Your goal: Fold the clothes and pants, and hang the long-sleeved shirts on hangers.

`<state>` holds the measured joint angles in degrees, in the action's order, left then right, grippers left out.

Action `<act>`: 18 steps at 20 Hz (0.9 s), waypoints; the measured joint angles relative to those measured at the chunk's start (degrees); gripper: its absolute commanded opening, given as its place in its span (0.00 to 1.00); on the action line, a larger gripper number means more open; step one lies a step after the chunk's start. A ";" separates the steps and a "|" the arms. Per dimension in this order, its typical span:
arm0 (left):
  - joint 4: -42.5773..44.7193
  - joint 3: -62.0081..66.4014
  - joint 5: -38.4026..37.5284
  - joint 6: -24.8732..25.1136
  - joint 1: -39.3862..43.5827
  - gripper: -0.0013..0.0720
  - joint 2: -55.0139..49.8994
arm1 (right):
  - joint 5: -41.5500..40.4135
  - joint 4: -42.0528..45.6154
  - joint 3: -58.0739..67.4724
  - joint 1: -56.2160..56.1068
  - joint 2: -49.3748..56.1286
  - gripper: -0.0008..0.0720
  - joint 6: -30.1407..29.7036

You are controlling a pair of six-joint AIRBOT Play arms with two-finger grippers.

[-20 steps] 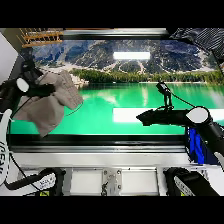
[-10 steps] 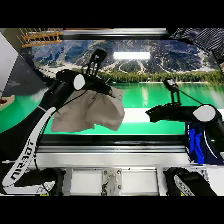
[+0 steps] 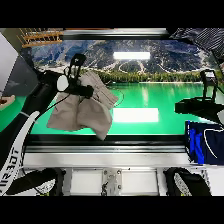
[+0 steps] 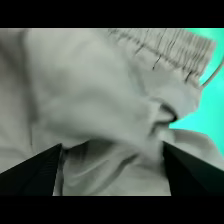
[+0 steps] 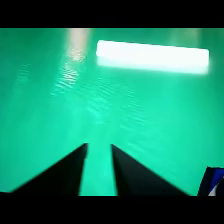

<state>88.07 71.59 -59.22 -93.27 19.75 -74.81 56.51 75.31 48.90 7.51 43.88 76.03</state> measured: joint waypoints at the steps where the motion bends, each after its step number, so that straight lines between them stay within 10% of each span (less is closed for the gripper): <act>1: 0.02 -2.27 0.00 -0.87 -1.44 0.95 1.99 | -0.09 -0.74 0.02 0.17 0.50 0.87 0.11; 10: -2.75 -20.06 0.57 -6.73 -27.43 0.95 18.36 | -0.98 -16.28 0.13 -5.97 15.85 0.87 -2.56; 18: -18.84 -31.54 2.51 1.62 -36.96 0.95 21.97 | -6.71 -24.17 11.21 -20.98 38.16 0.87 -4.00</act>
<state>69.23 40.05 -56.71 -91.66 -17.21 -52.84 49.80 51.13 60.12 -13.47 82.04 72.03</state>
